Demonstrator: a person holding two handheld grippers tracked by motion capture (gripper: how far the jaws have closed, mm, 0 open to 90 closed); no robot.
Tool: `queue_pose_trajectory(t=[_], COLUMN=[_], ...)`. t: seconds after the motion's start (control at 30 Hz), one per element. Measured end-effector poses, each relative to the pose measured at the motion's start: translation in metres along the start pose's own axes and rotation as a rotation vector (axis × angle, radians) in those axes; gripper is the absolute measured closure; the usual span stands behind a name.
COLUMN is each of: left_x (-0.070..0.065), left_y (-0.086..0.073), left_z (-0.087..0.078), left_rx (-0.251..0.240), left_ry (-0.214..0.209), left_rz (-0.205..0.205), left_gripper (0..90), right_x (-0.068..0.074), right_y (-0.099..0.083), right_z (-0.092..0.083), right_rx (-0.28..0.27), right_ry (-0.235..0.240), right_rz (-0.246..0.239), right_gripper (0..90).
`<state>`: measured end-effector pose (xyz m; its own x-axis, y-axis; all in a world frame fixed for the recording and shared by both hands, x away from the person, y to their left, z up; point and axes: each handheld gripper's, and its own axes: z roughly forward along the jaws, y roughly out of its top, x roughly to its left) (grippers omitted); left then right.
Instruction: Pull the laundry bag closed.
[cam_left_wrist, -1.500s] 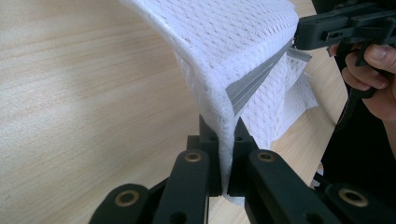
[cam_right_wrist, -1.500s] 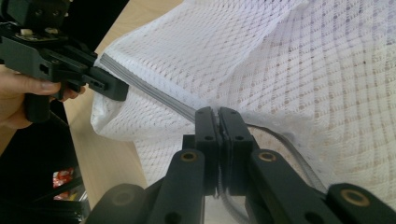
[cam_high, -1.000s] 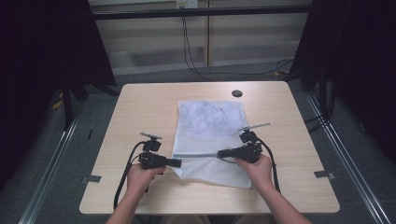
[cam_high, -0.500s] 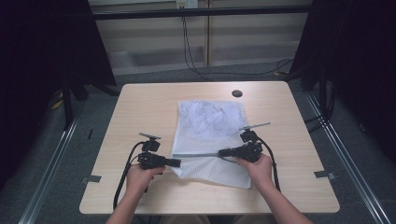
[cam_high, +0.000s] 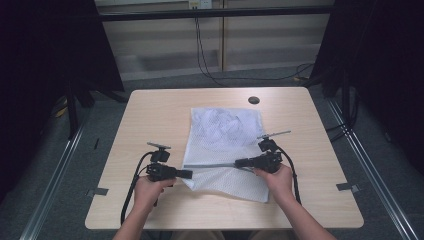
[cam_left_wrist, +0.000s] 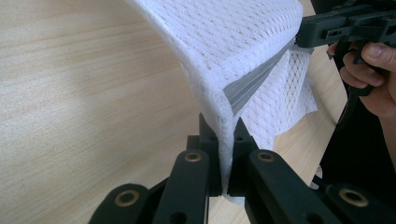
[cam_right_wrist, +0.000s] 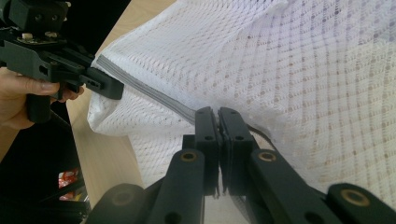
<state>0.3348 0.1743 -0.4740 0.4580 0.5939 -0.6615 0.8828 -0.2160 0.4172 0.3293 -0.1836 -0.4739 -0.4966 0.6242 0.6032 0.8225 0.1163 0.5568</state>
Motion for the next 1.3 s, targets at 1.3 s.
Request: queue_pose_trajectory(t=[1.3], left_x=[0.001], left_y=[0.001], left_z=[-0.002], left_rx=[-0.003], left_ry=[-0.002], left_rz=[-0.002], left_gripper=[89.1], right_x=[-0.006], right_y=[0.000], right_z=[-0.012], right_rx=[-0.020], right_ry=[-0.014], right_rz=[0.022], right_gripper=[87.0])
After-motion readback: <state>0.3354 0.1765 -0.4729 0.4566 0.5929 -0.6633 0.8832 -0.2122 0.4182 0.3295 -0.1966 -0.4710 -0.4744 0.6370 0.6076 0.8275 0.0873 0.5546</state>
